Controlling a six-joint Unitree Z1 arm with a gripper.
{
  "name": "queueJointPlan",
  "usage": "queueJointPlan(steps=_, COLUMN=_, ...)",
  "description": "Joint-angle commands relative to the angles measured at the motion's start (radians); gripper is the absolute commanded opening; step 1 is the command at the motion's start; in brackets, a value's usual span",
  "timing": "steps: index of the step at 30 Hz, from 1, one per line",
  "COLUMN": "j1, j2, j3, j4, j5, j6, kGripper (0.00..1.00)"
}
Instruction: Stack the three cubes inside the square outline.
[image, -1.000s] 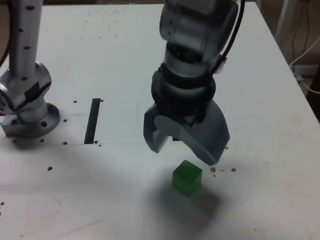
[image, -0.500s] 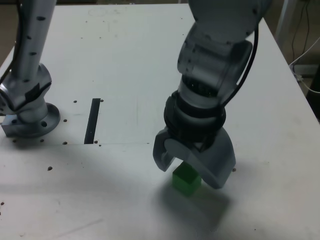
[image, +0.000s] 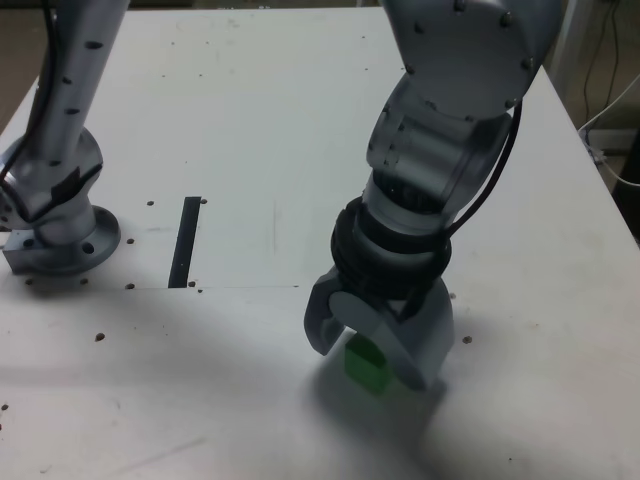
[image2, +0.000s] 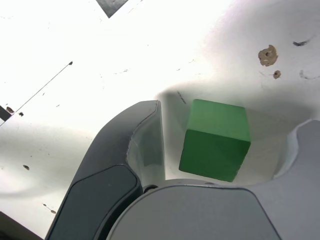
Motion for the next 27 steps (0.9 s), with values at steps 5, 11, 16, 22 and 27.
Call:
queueJointPlan(steps=5, j1=0.003, j2=0.005, j3=0.001, j4=-0.002, j5=0.003, j6=-0.001, kGripper=0.22)
queueJointPlan(steps=11, j1=0.003, j2=0.006, j3=-0.002, j4=-0.005, j5=0.001, j6=-0.001, kGripper=0.22)
queueJointPlan(steps=16, j1=0.003, j2=0.006, j3=-0.002, j4=-0.009, j5=0.001, j6=-0.001, kGripper=0.22)
queueJointPlan(steps=22, j1=0.003, j2=0.005, j3=-0.004, j4=-0.011, j5=0.000, j6=-0.001, kGripper=0.22)
queueJointPlan(steps=27, j1=0.003, j2=0.006, j3=-0.004, j4=-0.012, j5=0.000, j6=-0.001, kGripper=0.22)
